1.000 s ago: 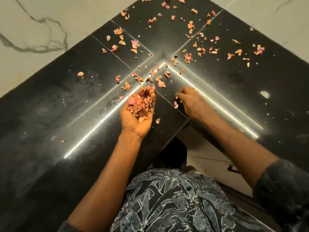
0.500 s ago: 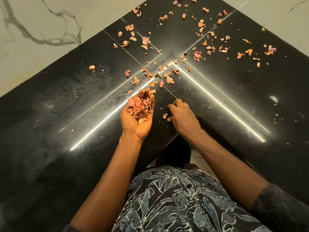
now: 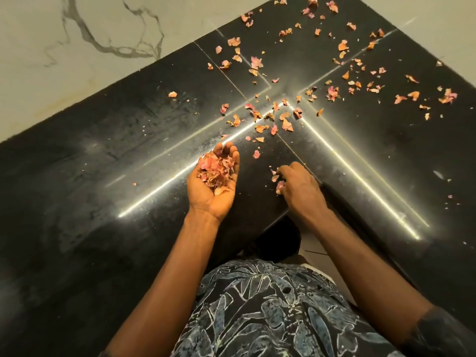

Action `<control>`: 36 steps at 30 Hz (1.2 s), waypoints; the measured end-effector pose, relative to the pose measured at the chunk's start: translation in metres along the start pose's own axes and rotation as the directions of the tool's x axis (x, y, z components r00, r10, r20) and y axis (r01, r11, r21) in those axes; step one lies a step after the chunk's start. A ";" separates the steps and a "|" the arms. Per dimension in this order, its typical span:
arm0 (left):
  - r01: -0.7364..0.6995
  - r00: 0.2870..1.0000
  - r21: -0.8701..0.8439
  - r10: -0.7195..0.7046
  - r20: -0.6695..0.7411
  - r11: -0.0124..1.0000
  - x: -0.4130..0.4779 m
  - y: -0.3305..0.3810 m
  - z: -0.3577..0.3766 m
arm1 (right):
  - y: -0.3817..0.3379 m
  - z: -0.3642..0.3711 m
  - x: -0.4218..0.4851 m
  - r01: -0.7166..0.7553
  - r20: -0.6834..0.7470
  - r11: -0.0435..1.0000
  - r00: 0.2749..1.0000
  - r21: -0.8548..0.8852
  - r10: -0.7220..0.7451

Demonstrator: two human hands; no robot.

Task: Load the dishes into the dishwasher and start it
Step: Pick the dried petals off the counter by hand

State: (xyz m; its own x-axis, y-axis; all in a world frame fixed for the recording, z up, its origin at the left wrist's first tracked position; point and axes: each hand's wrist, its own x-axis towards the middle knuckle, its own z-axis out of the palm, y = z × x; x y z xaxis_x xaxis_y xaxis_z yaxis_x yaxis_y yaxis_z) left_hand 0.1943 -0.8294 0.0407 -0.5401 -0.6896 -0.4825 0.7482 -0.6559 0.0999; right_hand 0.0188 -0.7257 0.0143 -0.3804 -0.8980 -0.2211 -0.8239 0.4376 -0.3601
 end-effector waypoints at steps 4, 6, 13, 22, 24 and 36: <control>-0.001 1.000 -0.004 0.001 0.011 1.000 -0.003 0.005 0.000 | -0.006 0.002 0.015 0.031 -0.029 1.000 0.999 0.000 -0.031; 0.003 1.000 0.006 -0.003 0.012 1.000 -0.004 0.008 0.000 | -0.005 0.001 0.019 0.070 -0.022 0.997 0.997 -0.038 -0.071; 0.012 1.000 0.032 -0.012 0.021 0.999 0.001 0.009 -0.002 | -0.015 0.007 0.019 0.239 -0.012 0.945 0.969 -0.221 -0.248; 0.062 0.998 0.050 -0.061 -0.020 0.997 0.006 -0.003 0.001 | -0.011 -0.021 0.042 -0.141 -0.069 0.978 0.986 0.157 0.153; 0.081 0.996 0.054 -0.079 -0.038 0.995 0.008 -0.006 0.000 | -0.022 -0.038 0.040 -0.197 -0.059 0.896 0.969 0.397 0.239; 0.147 0.989 -0.002 -0.147 -0.017 0.989 0.014 -0.018 0.009 | -0.130 -0.062 -0.038 0.299 -0.132 0.942 0.951 0.149 -0.281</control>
State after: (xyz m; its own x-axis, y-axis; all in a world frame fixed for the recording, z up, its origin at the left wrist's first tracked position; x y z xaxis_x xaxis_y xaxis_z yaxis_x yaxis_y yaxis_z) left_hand 0.1702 -0.8303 0.0398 -0.6374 -0.5805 -0.5066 0.6615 -0.7495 0.0266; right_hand 0.1139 -0.7514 0.1259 -0.1853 -0.9826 0.0105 -0.8278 0.1503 -0.5406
